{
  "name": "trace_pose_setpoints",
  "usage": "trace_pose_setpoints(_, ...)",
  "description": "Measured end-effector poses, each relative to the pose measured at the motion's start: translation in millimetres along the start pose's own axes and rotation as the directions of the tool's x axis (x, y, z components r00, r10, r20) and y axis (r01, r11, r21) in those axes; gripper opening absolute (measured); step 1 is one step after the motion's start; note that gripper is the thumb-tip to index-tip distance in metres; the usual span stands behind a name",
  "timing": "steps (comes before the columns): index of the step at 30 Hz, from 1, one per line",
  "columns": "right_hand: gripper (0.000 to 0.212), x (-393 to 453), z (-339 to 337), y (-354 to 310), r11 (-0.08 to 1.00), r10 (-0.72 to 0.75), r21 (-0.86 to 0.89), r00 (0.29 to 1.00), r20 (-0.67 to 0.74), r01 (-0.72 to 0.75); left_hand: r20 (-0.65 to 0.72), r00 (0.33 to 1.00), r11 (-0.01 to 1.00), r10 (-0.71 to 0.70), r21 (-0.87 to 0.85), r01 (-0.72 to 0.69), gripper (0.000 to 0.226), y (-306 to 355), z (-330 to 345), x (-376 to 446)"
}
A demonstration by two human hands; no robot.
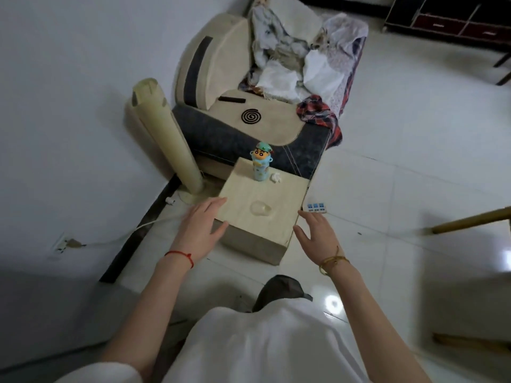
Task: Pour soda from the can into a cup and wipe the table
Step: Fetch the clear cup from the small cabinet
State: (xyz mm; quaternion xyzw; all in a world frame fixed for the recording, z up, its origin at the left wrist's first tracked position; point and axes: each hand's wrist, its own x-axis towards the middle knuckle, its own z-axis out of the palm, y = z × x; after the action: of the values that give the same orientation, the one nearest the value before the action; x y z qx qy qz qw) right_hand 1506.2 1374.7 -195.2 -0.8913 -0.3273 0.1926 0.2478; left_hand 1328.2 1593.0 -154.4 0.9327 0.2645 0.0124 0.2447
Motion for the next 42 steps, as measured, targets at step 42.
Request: trace_pose_setpoints(42, 0.038, 221.6, 127.8, 105.9, 0.688, 0.599, 0.343, 0.768, 0.229, -0.639, 0.445, 0.895, 0.997, -0.037, -0.041, 0.062, 0.086, -96.9, 178.8, 247.4)
